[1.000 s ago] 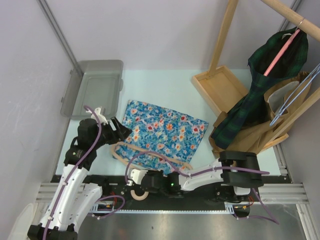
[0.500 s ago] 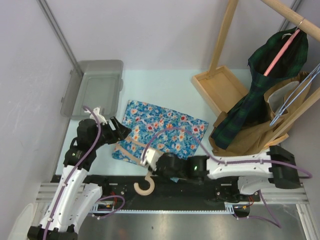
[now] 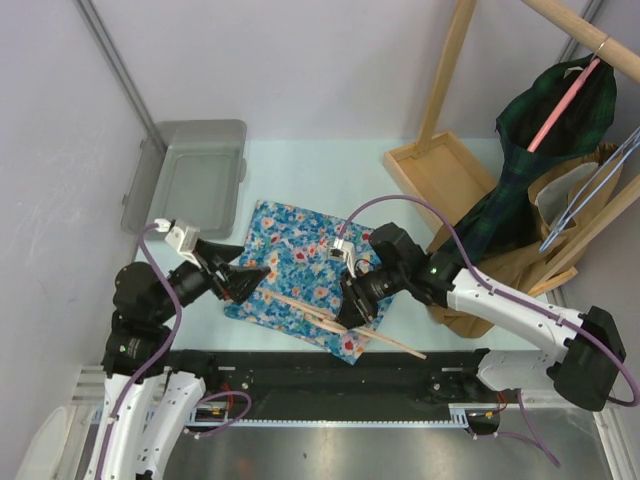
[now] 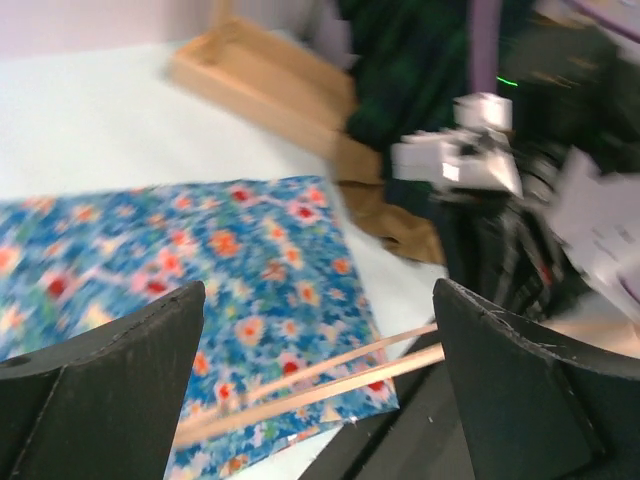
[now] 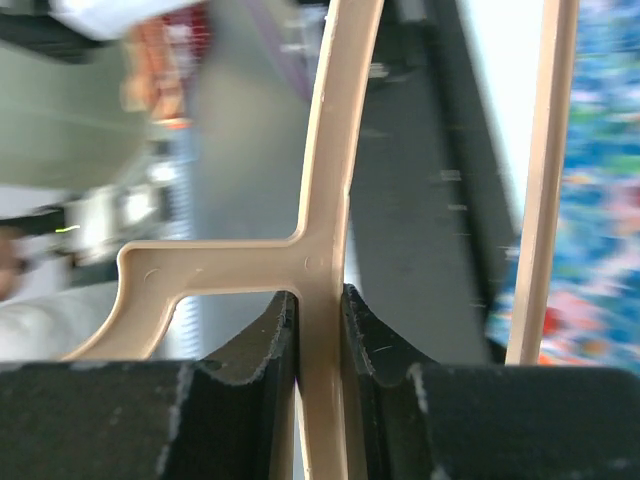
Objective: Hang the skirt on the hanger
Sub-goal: Grab a hanger with the right arm, then pass the hanger from the right arm to the left
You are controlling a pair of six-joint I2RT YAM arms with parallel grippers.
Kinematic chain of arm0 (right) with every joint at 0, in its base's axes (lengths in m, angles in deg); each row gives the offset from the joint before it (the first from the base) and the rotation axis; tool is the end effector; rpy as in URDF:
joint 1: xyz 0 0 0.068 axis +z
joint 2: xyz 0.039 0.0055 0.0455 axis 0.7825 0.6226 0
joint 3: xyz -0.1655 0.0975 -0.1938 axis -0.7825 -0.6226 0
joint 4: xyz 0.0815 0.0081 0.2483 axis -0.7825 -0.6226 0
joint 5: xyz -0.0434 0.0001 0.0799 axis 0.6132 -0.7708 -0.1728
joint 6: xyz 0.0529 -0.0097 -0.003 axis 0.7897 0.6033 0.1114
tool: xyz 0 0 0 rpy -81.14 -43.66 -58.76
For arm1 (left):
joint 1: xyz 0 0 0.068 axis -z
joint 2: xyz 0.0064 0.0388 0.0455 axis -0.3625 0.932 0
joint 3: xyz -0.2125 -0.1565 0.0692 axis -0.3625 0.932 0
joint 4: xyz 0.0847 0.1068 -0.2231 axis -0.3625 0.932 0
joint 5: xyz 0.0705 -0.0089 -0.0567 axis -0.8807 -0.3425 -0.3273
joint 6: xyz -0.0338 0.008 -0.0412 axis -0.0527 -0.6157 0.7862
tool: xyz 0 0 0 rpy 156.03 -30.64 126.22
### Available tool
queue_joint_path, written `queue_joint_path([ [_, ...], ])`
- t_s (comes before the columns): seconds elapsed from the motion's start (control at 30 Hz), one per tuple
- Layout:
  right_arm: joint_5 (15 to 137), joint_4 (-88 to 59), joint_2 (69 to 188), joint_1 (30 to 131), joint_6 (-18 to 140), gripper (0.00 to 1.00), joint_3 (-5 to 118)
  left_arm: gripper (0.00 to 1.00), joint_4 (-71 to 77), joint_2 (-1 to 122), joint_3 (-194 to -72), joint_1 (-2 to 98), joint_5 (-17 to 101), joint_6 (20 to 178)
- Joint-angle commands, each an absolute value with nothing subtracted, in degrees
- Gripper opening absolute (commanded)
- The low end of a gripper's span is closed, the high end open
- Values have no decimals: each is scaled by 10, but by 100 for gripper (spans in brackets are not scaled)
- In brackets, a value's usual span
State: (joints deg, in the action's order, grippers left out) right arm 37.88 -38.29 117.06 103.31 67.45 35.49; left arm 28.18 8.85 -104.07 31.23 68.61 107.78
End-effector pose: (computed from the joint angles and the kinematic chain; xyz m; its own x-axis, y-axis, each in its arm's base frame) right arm 0.1389 0.2179 0.2906 -0.5915 -0.4893 -0.6409 -0.7729 0.1176 0.6235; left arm 0.0884 -0.0362 0.3516 -0.3061 -0.2343 -0.9227 0.6381 0.6688 -0.3815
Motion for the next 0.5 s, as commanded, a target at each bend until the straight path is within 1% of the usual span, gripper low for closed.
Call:
queue_joint_path([
  [0.0,184,-309,1159,1008,786,0,384,100,227,100,-1066,311,895,1039],
  [0.03,167,-293,1159,1004,806,0,384,100,220,105,-1067,312,957,1047],
  [0.13,121,-202,1167,996,921,0,383,100,217,126,-1070,313,1058,1047],
  [0.17,114,-178,1169,995,949,0,383,100,225,132,-1073,312,1066,1041],
  [0.2,99,-125,1176,996,977,0,383,100,225,133,-1075,314,1083,1033],
  [0.23,91,-102,1180,997,1031,0,383,100,223,135,-1078,313,1102,1030],
  [0.3,81,-58,1186,997,1072,0,383,100,223,141,-1085,314,1142,1018],
  [0.37,76,-28,1189,1000,1110,0,383,100,228,145,-1087,315,1182,1002],
  [0.47,71,-16,1193,1009,1133,0,384,100,251,163,-1089,319,1205,970],
])
